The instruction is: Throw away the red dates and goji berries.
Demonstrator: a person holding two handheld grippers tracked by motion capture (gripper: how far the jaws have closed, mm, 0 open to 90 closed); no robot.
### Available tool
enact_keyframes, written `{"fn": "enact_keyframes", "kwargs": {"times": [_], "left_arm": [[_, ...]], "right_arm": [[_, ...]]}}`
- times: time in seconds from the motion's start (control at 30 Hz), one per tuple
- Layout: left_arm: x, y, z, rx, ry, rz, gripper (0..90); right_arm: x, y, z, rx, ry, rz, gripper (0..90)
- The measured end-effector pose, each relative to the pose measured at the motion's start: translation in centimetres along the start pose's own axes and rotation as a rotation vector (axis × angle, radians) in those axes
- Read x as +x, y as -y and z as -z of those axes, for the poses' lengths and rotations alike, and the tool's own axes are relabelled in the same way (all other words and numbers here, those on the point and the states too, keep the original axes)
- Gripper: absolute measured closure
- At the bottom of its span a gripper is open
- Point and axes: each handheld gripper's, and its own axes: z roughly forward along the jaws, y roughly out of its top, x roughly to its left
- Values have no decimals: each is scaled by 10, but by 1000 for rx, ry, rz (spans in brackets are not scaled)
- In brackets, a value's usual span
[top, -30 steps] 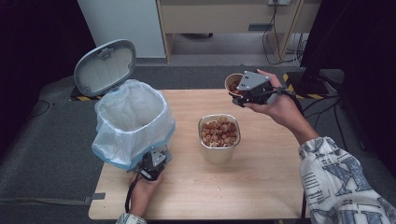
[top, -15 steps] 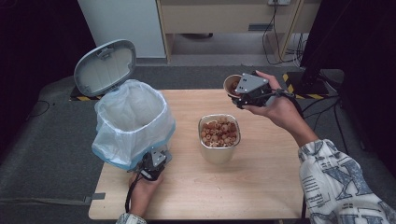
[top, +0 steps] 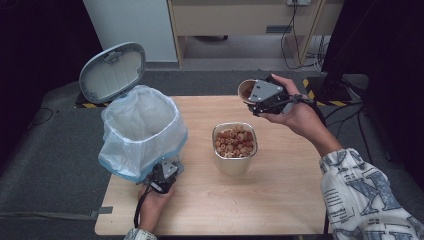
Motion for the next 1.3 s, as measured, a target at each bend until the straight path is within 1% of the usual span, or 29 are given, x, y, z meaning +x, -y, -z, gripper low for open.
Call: {"fn": "enact_keyframes", "kwargs": {"times": [0.37,0.6,0.8,0.93,1.07,1.23,1.3], "left_arm": [[0,0,0,0,-3,-2,878],[0,0,0,0,-1,-1,878],[0,0,0,0,-2,-1,878],[0,0,0,-1,-1,3,878],[0,1,0,-2,0,7,878],[0,0,0,-2,-2,7,878],[-1,0,0,-1,-3,4,878]], "right_arm": [[6,-3,1,-2,-1,25,349],[7,-3,-3,8,5,55,349],[5,-1,-5,8,8,52,349],[6,0,-9,18,-1,68,349],[6,-1,-10,9,-3,66,349],[11,-4,-9,9,-4,104,349],[10,-4,-8,12,-2,106,349]]}}
